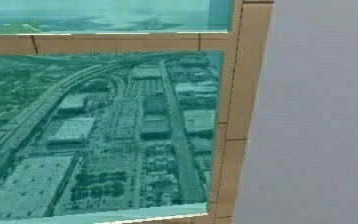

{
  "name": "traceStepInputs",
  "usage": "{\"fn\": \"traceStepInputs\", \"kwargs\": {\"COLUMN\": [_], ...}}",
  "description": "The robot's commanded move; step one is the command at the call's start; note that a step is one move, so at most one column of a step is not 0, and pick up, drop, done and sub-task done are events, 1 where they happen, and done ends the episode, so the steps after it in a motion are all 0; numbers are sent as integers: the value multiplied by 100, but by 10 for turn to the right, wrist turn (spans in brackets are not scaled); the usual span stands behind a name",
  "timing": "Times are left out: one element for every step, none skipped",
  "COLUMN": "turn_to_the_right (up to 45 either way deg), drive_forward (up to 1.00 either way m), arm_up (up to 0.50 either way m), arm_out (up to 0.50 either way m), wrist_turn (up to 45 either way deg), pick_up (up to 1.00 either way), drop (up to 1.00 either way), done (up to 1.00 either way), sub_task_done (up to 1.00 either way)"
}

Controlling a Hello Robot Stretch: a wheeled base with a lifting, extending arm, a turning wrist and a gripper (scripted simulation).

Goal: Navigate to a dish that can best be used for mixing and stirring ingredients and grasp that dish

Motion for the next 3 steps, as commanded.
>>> {"fn": "traceStepInputs", "kwargs": {"turn_to_the_right": [0, 0, 0], "drive_forward": [0, 0, 0], "arm_up": [0, 10, 0], "arm_out": [0, 0, 0], "wrist_turn": [0, 0, 0], "pick_up": [100, 0, 0], "drop": [0, 0, 0], "done": [0, 0, 100], "sub_task_done": [0, 0, 0]}}
